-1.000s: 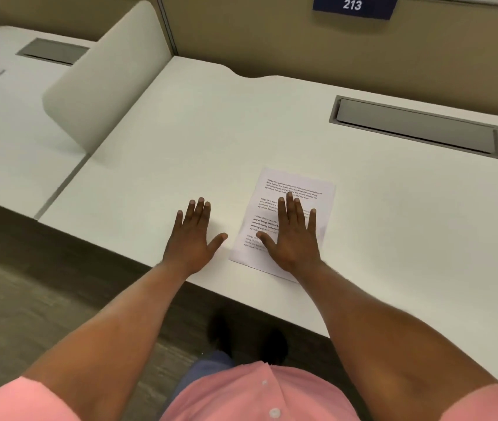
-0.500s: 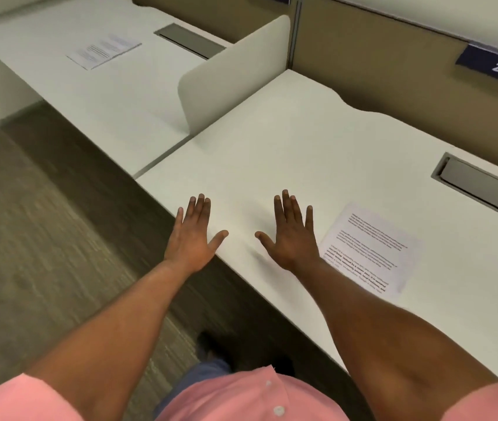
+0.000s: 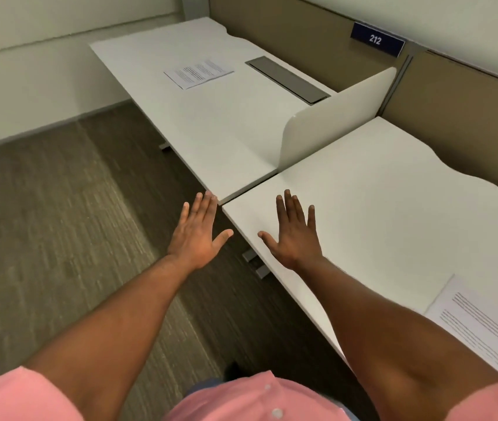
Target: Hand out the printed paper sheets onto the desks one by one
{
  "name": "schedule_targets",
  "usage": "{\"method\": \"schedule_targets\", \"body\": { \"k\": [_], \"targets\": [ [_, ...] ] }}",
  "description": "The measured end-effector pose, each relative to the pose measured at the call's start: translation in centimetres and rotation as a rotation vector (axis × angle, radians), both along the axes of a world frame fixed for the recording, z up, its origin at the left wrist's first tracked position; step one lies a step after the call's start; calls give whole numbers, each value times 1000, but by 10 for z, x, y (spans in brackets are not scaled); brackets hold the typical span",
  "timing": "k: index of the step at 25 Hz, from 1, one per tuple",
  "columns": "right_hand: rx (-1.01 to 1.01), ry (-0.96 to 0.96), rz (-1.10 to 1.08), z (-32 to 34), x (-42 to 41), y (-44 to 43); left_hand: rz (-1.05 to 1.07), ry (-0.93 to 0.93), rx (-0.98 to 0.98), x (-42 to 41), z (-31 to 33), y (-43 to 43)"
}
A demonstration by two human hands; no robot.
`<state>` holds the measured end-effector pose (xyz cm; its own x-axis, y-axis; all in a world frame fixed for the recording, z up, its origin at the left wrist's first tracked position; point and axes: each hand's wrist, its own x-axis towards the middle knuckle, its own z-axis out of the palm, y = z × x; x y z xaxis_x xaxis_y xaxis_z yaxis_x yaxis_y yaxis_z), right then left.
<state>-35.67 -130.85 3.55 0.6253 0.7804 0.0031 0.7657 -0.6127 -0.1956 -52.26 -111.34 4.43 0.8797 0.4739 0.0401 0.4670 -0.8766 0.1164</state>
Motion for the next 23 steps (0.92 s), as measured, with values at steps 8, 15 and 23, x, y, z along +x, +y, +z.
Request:
{"method": "schedule_targets", "body": {
  "k": [8,15,23],
  "targets": [
    [52,8,105,13,-3,167,117,-8,39,-21,19,141],
    [67,43,124,-7,34,328,156,25,45,1,10,284],
    [94,76,78,4,100,515,143,37,41,69,35,474]
  ]
}}
